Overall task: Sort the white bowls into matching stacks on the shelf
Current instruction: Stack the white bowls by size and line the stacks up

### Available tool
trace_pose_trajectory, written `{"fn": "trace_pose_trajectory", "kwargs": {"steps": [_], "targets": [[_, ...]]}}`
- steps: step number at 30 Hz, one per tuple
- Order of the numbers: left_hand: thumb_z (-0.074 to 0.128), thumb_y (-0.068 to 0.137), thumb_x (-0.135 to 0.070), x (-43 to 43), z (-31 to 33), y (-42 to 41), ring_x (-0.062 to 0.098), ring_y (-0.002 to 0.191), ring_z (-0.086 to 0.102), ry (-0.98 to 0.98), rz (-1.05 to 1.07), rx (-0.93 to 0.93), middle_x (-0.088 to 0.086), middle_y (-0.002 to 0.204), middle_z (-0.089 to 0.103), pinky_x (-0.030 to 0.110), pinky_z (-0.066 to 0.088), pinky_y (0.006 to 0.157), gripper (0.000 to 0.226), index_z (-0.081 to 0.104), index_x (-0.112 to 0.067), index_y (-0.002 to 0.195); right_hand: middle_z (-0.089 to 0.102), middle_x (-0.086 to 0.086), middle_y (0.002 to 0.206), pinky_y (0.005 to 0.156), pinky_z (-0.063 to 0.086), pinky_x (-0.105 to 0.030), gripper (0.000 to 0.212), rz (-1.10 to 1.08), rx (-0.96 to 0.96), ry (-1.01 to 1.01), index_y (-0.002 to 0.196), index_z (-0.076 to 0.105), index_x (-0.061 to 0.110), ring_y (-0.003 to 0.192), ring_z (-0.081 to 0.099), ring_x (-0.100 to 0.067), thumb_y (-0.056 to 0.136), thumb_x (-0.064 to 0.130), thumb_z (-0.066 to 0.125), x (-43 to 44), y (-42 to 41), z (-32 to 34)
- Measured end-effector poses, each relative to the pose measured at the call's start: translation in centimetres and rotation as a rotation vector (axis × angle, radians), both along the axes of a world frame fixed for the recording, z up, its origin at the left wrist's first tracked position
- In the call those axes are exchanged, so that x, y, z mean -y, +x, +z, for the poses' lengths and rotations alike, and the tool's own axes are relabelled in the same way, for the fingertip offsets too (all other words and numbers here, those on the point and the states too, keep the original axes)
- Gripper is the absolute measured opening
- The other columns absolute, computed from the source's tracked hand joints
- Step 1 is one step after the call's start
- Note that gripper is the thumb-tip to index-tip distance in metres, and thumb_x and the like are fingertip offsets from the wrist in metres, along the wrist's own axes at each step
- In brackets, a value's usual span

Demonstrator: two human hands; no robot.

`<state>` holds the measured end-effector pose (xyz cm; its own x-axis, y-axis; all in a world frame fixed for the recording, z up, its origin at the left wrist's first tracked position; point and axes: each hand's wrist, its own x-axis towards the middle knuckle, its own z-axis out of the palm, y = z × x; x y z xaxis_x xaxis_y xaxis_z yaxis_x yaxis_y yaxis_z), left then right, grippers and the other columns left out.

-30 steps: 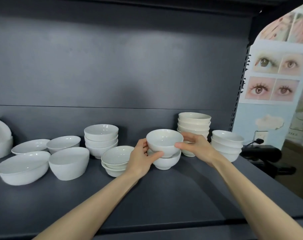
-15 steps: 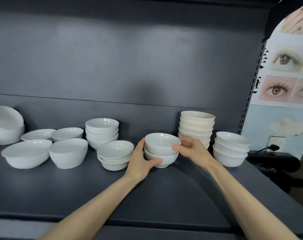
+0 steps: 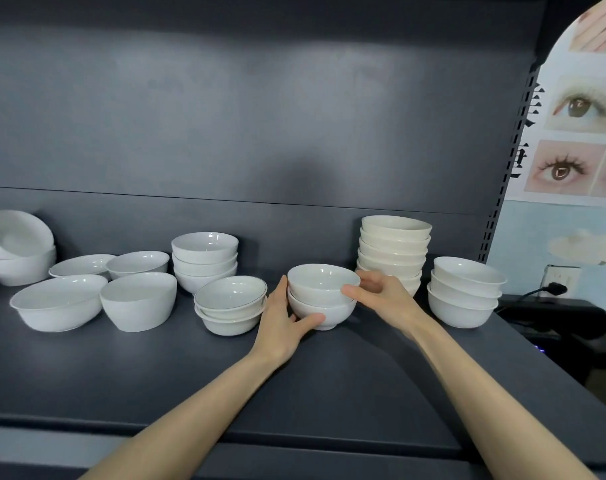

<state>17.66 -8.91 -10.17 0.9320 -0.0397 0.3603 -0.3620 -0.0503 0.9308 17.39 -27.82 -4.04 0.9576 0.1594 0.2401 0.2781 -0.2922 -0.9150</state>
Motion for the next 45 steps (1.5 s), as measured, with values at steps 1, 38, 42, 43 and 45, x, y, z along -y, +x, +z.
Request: {"fn": "trace_pose_trajectory", "kwargs": {"steps": [1,38,42,43,45], "targets": [[0.081,0.071,-0.007,0.1,0.0,-0.1,0.008,0.128,0.042,0.002,-0.004,-0.015,-0.009,0.135,0.044,0.030,0.041,0.106,0.085,0.032,-0.024,0.138,0.070,0.008,0.094,0.093,0.049,-0.025,0.009,-0.002,-0.001,-0.001,0.091,0.064,0.024,0.097,0.066,-0.010,0.086,0.019,0.069,0.1,0.0,0.0],[0.088,0.061,-0.007,-1.7,4.3,-2.7,0.015,0.087,0.071,-0.009,0.200,-0.015,0.002,0.101,0.072,0.023,0.056,0.076,0.054,0.063,-0.011,0.108,0.063,0.019,0.089,0.070,0.053,-0.012,0.037,0.075,0.162,0.033,0.085,0.055,0.033,0.076,0.061,0.013,0.075,0.006,0.078,-1.6,-1.0,4.1],[0.087,0.060,-0.004,-3.6,5.7,-3.3,0.012,0.083,0.070,-0.037,0.230,0.005,-0.002,0.096,0.072,0.013,0.052,0.066,0.046,0.064,-0.018,0.097,0.066,0.017,0.097,0.078,0.053,-0.017,0.033,0.113,0.169,0.041,0.089,0.059,0.031,0.088,0.062,0.008,0.073,0.012,0.080,-3.5,-0.5,5.1],[0.087,0.061,-0.003,-4.2,6.0,-3.4,0.011,0.081,0.070,-0.033,0.234,0.009,-0.004,0.093,0.072,0.012,0.051,0.066,0.045,0.064,-0.017,0.097,0.066,0.017,0.098,0.082,0.052,-0.019,0.032,0.115,0.174,0.035,0.091,0.059,0.031,0.092,0.061,0.007,0.073,0.014,0.081,-4.1,-0.3,5.3],[0.087,0.061,-0.005,-5.6,6.5,-3.4,0.008,0.080,0.070,-0.017,0.247,0.016,-0.009,0.091,0.071,0.010,0.051,0.066,0.044,0.064,-0.017,0.097,0.065,0.016,0.104,0.088,0.050,-0.022,0.035,0.123,0.172,0.029,0.100,0.060,0.029,0.100,0.059,0.003,0.074,0.018,0.081,-5.4,0.0,5.7]]}}
